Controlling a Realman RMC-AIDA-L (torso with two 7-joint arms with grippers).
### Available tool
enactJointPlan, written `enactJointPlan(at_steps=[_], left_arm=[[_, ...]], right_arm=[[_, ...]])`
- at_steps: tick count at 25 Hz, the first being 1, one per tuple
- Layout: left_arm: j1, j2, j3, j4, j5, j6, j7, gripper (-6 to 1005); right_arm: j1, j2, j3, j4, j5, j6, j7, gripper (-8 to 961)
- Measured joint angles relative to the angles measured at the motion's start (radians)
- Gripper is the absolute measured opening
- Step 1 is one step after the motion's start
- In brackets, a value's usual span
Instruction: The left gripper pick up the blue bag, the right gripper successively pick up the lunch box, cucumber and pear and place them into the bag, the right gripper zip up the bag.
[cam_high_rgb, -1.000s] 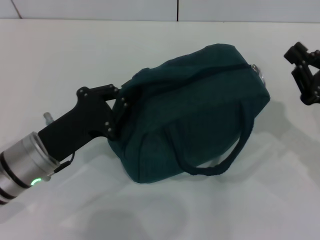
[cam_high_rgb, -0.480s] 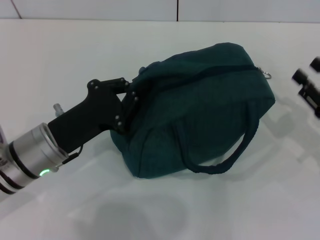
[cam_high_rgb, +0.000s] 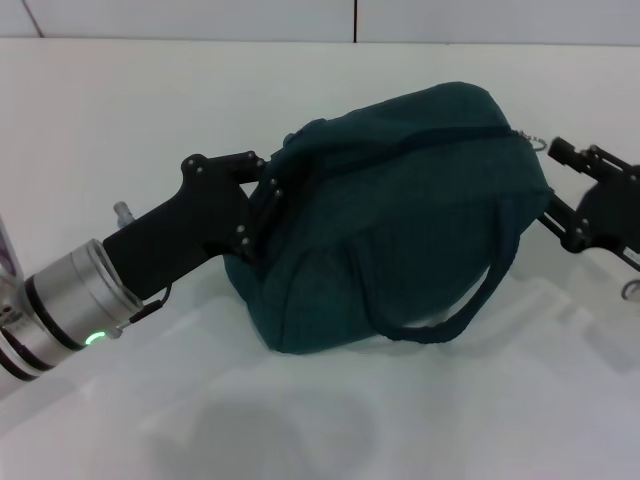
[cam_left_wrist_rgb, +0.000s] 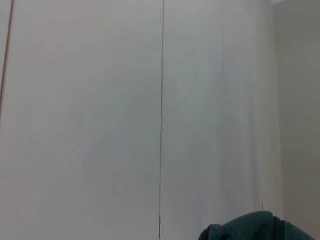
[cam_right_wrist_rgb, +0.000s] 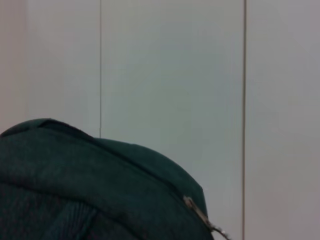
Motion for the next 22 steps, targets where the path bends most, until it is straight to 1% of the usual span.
enactJointPlan(at_steps=[7,11,17,22], left_arm=[[-0.001,0.0,0.0,0.0,0.0,-0.001,0.0,61],[-0.001,0.0,0.0,0.002,-0.001,-0.001,0.0,64],[-0.002,0.0,0.0,0.007,-0.004,-0.001,0.0,68],[-0.001,-0.002,0.0,0.008,-0.005,-0.001,0.0,72]], right_arm=[[0.015,0.003,-0.002,-0.051,-0.031,0.02,0.004,484],[0.021,0.004,-0.012,-0.088,-0.065,0.025,0.009,433],[0.025,0.004,-0.014,-0.095,-0.067,0.026,0.01,356],[0.005,0.004,0.002,-0.098,-0.057,0.016,0.005,285]])
